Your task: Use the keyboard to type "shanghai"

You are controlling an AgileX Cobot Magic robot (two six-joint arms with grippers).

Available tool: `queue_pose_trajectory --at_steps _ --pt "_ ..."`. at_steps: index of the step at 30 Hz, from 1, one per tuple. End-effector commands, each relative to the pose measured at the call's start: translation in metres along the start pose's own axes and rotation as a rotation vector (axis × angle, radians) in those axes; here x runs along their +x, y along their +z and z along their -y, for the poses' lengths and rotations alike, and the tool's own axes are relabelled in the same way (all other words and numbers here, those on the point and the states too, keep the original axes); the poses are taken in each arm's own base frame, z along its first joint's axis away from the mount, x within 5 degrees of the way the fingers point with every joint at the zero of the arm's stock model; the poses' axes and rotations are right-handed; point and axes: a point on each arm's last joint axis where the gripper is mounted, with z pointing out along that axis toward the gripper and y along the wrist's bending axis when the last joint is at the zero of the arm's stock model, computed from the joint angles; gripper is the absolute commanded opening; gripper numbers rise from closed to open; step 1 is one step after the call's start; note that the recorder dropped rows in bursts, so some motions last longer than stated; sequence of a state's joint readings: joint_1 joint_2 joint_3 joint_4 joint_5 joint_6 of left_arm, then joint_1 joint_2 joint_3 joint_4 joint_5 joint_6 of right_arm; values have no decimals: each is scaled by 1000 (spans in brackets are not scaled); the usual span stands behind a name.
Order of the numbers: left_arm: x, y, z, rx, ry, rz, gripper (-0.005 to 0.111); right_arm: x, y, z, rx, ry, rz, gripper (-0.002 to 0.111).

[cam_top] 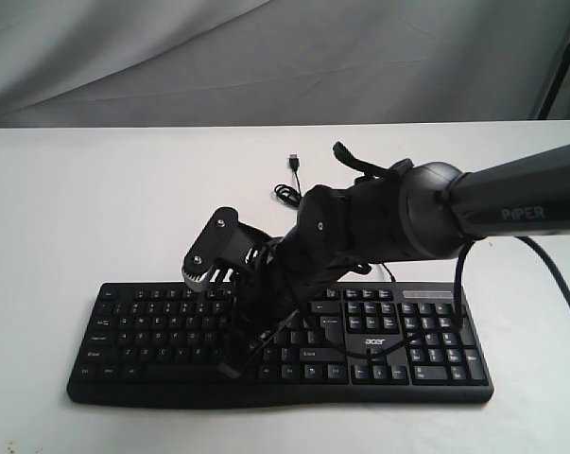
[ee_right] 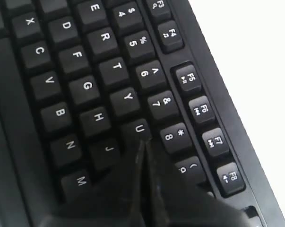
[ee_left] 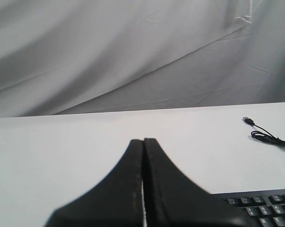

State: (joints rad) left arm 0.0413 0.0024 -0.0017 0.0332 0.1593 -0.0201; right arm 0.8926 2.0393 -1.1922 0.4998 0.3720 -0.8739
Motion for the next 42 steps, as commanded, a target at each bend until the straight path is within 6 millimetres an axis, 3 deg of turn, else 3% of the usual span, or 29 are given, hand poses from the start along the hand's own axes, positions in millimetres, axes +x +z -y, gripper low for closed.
queue_pose_trajectory --at_steps 1,19,21,27,36,42 --pt "0 0 0 7 -2 7 0 5 -1 1 8 14 0 0" --pt "0 0 0 7 -2 7 0 5 1 2 16 13 2 0" --pt "0 0 0 7 -2 7 0 0 -8 2 27 6 27 0" --pt "0 0 0 7 -2 7 0 -22 -81 -3 78 -55 150 0" --pt "0 0 0 7 -2 7 0 -7 -197 -25 247 -20 446 0" --pt "0 0 0 7 -2 7 0 -7 -243 -36 292 -41 570 0"
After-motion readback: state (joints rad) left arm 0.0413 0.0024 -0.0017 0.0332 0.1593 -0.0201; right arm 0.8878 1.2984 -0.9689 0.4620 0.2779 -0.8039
